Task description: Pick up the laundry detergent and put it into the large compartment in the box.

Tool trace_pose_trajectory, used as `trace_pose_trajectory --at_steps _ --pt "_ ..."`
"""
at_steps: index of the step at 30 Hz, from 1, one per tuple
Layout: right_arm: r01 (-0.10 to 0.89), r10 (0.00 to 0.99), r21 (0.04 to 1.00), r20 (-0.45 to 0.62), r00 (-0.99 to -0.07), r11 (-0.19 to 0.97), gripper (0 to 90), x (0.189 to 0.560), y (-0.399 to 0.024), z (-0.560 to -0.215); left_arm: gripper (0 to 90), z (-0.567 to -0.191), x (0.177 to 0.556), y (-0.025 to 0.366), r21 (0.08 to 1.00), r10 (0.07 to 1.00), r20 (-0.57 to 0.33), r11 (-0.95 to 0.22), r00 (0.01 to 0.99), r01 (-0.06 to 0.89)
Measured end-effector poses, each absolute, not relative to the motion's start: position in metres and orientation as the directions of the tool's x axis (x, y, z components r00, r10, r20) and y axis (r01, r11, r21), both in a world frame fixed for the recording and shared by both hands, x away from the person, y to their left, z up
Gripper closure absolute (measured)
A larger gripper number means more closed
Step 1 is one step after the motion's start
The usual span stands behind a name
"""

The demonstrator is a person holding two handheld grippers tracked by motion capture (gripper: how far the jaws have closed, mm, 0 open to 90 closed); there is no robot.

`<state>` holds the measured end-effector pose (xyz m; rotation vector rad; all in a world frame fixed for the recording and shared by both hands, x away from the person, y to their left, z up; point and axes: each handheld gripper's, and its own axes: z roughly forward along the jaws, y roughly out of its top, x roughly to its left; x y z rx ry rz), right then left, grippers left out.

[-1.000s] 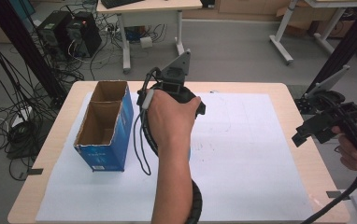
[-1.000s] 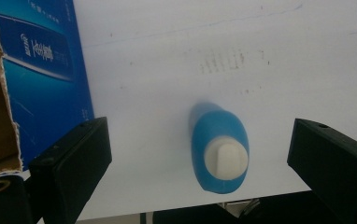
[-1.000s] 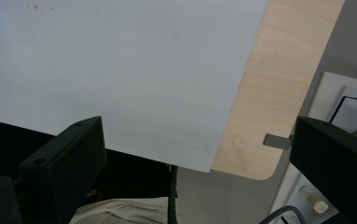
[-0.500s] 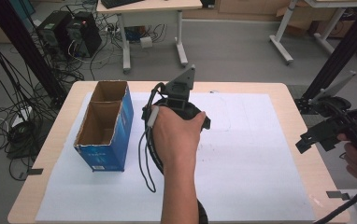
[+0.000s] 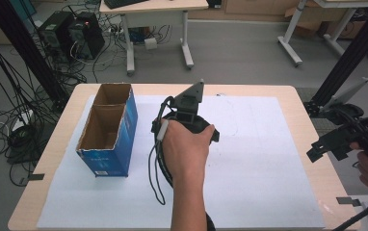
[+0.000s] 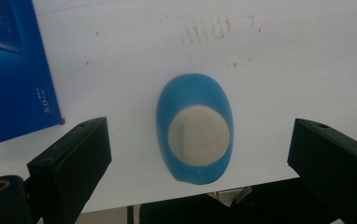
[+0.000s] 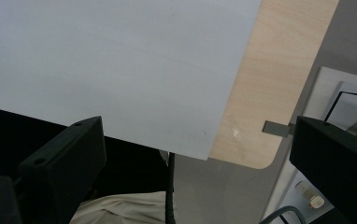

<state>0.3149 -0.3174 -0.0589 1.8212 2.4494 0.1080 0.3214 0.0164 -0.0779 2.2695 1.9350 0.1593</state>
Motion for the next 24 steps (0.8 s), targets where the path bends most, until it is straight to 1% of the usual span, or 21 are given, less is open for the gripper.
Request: trace_pose_trajectory --at_steps 10,24 --pt "0.954 0.959 0.099 -0.027 -0.281 0.282 3.7 0.313 -0.324 -0.062 6.5 -0.086 0.326 0.009 0.177 0.987 -0.014 -0.157 0.162 0.972" --pt "0.956 0.961 0.104 -0.026 -0.274 0.275 3.6 0.310 -0.329 -0.061 6.5 -0.102 0.333 0.010 0.147 0.989 -0.013 -0.147 0.150 0.978"
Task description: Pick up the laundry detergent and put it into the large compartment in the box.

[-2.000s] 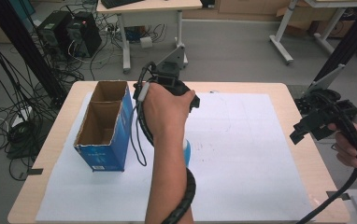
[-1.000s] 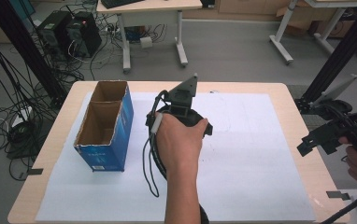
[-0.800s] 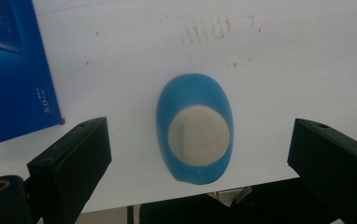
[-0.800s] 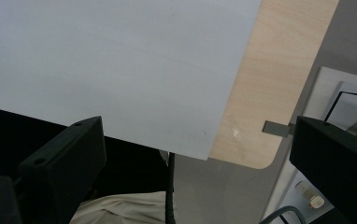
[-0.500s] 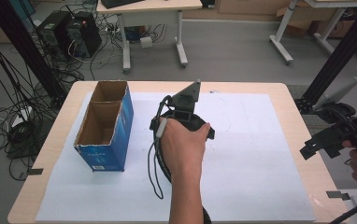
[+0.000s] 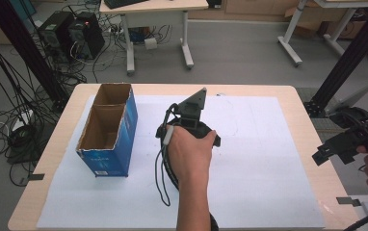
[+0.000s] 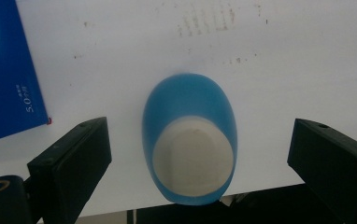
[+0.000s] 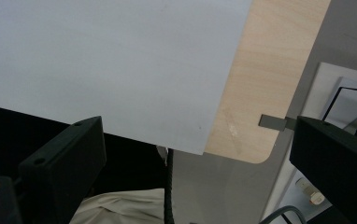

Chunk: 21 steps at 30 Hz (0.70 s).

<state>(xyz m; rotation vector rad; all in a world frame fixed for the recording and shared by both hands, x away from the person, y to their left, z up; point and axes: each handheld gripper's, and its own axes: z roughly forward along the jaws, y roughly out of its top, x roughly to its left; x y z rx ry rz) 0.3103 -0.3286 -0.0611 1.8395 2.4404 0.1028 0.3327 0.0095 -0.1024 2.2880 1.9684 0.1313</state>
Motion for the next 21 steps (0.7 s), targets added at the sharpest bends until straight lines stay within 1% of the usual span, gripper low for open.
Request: trace_pose_trajectory --at_steps 6,14,21 --pt "0.955 0.960 0.102 -0.026 -0.278 0.280 3.6 0.310 -0.328 -0.062 6.5 -0.111 0.333 0.012 0.148 0.991 -0.014 -0.131 0.134 0.980" --pt "0.954 0.958 0.094 -0.029 -0.284 0.285 3.6 0.312 -0.325 -0.065 6.7 -0.120 0.337 0.012 0.136 0.990 -0.026 -0.132 0.136 0.982" --pt "0.954 0.959 0.090 -0.025 -0.284 0.285 3.6 0.315 -0.326 -0.065 9.4 -0.122 0.338 0.011 0.130 0.990 -0.012 -0.135 0.138 0.982"
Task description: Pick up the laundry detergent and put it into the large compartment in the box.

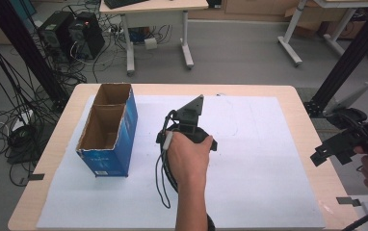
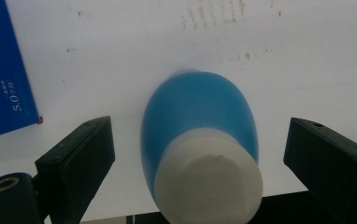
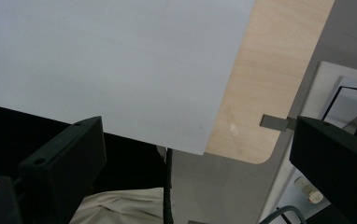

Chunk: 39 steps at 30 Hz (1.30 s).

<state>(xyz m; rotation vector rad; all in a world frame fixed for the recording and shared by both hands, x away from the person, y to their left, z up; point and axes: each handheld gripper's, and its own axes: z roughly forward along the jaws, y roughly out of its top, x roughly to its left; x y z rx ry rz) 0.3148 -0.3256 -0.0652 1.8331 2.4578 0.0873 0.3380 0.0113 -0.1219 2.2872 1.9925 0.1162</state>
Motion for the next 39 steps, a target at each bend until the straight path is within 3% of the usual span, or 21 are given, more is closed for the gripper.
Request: trace_pose_trajectory --at_steps 10,19,28,39 --pt "0.954 0.958 0.089 -0.022 -0.284 0.285 3.6 0.317 -0.325 -0.066 18.6 -0.127 0.337 0.012 0.135 0.988 -0.012 -0.152 0.155 0.979" --pt "0.952 0.956 0.088 -0.020 -0.294 0.294 3.6 0.318 -0.324 -0.066 21.1 -0.131 0.339 0.008 0.131 0.987 -0.005 -0.160 0.162 0.978" --pt "0.953 0.957 0.089 -0.015 -0.288 0.288 3.6 0.320 -0.327 -0.066 35.9 -0.134 0.338 0.008 0.135 0.988 -0.002 -0.156 0.158 0.978" --pt "0.953 0.957 0.084 -0.013 -0.291 0.291 3.6 0.323 -0.326 -0.068 37.1 -0.135 0.338 0.014 0.137 0.984 -0.018 -0.174 0.178 0.975"
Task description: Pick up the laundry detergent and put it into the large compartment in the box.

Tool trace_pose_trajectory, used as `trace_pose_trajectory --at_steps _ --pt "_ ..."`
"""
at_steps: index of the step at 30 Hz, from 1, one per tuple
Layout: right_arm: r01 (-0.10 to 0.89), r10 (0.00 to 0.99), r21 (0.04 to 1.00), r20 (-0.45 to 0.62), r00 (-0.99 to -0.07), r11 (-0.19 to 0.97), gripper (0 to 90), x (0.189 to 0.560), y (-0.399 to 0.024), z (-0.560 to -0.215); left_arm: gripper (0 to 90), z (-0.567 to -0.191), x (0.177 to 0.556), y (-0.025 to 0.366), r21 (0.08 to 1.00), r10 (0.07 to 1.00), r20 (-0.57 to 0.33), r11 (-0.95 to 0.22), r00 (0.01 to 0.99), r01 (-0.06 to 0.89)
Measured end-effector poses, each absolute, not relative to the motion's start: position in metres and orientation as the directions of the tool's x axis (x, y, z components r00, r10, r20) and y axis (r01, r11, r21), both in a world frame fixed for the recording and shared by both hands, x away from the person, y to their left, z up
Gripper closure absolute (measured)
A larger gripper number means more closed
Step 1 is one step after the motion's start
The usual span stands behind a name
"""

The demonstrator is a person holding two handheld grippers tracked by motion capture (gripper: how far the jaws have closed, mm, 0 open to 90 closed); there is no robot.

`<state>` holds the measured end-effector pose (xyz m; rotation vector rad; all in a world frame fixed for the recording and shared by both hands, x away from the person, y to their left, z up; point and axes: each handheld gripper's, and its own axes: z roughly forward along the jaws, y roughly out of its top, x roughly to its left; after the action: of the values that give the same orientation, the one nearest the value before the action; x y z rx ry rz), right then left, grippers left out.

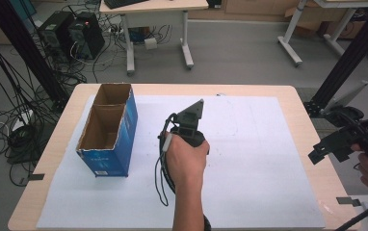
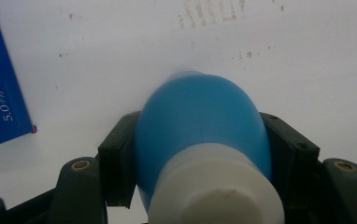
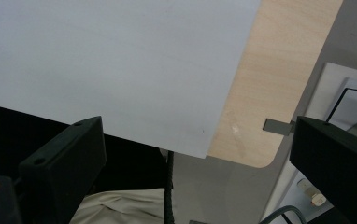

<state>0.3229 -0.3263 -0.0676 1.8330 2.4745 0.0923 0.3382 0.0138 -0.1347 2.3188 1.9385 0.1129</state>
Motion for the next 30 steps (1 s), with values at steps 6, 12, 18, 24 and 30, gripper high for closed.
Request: trace_pose_trajectory --at_steps 6,12,18,24,30 --pt "0.954 0.958 0.085 -0.015 -0.287 0.287 3.6 0.324 -0.327 -0.067 37.5 -0.134 0.335 0.016 0.147 0.982 -0.024 -0.183 0.189 0.972" --pt "0.954 0.957 0.083 -0.023 -0.288 0.289 3.6 0.327 -0.323 -0.065 37.6 -0.118 0.330 0.026 0.161 0.983 -0.027 -0.177 0.184 0.971" --pt "0.953 0.957 0.083 -0.028 -0.289 0.290 3.7 0.330 -0.317 -0.063 37.6 -0.083 0.328 0.033 0.171 0.985 -0.012 -0.165 0.170 0.971" --pt "0.953 0.957 0.083 -0.028 -0.288 0.290 3.6 0.337 -0.309 -0.062 37.6 -0.034 0.325 0.045 0.203 0.988 -0.002 -0.151 0.155 0.967" --pt "0.951 0.955 0.080 -0.039 -0.295 0.297 3.7 0.345 -0.299 -0.060 37.6 0.012 0.326 0.070 0.236 0.991 -0.028 -0.122 0.132 0.964"
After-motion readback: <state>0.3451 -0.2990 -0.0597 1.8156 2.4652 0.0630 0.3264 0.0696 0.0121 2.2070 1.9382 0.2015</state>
